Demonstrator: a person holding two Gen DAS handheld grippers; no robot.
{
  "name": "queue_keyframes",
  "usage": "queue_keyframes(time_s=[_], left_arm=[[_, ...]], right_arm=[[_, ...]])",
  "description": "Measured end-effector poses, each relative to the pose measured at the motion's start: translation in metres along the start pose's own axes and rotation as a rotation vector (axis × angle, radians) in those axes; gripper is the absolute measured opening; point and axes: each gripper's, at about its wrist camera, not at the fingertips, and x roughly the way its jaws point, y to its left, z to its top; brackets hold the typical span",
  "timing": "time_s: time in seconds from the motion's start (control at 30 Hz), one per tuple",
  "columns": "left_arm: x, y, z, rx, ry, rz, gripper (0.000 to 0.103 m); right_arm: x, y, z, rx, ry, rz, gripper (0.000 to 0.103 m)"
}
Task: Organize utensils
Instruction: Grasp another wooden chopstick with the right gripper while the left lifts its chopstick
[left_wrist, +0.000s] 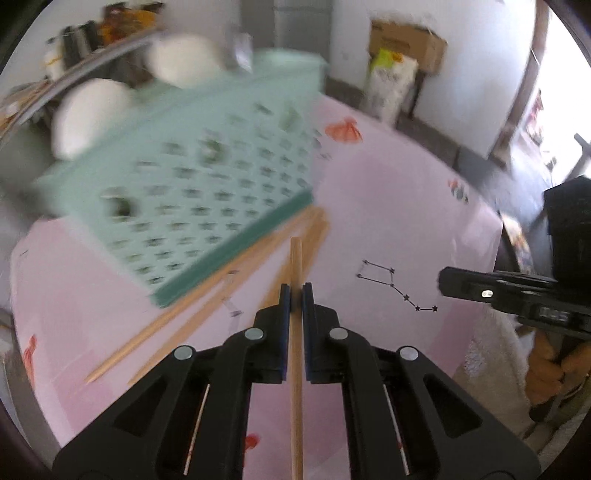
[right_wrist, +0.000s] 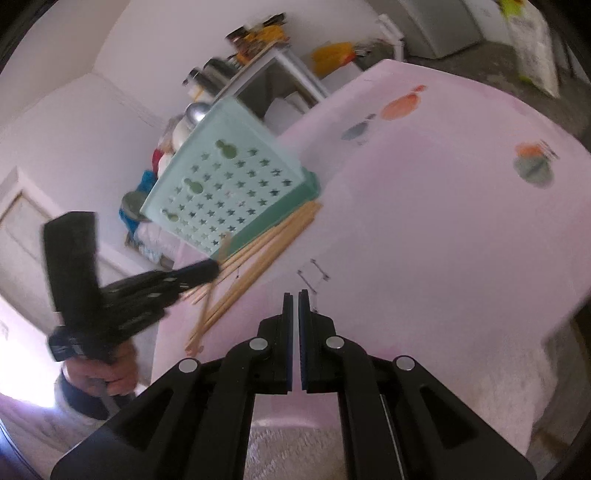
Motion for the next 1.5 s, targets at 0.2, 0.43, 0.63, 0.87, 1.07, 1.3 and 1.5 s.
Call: queue_keyframes(time_s=[0.2,0.43,0.63,0.87,1.07,1.3,1.5], left_arm=[[-0.054,0.050,-0.026,-0.219,-0.127,0.038,0.005],[-0.067,0.093,-0.055,-0.485,-0.187,-0.062,0.005],[-0.052,0.098,-0.068,-0.540,-0.185,-0.116,0.005],[-0.033,0.098,-0.070,-0.557,-0.152,-0.153,0.005],[-0.035,0.102,-0.072,-0.562,-0.166,-0.164,0.005],[-0.032,0.104,-0.077,-0.572,-0.158,-0.174,0.005],[-0.035,0.100,-0.076,-0.563,-0.157,-0.185,0.005]], right_arm=[[0.063,0.055,0.022,-0.238,0.143,-0.021,0.004],[0.119,0.081,0.029,-0.384,0.208,-0.097,0.004],[0.112,0.068,0.022,-0.327,0.220,-0.102,0.003],[0.091,0.046,0.027,-0.135,0.200,-0.071,0.004],[0.058,0.043,0.017,-0.015,0.160,-0.089,0.009],[0.049,0.032,0.007,0.059,0.176,-0.195,0.028],[0.071,0.028,0.028,0.097,0.086,-0.324,0.029]])
